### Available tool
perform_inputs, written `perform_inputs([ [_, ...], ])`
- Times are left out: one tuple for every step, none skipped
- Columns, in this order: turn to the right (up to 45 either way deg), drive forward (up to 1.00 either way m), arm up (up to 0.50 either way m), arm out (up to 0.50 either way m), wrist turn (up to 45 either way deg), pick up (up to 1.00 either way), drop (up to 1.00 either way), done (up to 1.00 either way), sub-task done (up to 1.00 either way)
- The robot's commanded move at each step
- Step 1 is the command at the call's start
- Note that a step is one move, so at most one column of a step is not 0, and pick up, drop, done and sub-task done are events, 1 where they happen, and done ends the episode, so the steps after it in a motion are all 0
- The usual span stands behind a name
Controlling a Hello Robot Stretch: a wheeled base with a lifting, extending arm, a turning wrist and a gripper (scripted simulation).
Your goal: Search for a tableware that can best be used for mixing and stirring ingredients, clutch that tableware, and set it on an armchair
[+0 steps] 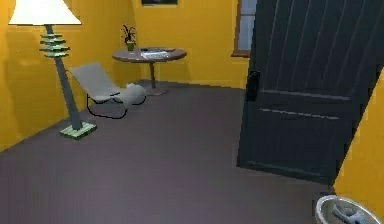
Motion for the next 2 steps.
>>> perform_inputs([
  [0.0, 1.00, 0.00, 0.00, 0.0, 0.00, 0.00, 0.00, 0.00],
  [0.0, 1.00, 0.00, 0.00, 0.0, 0.00, 0.00, 0.00, 0.00],
])
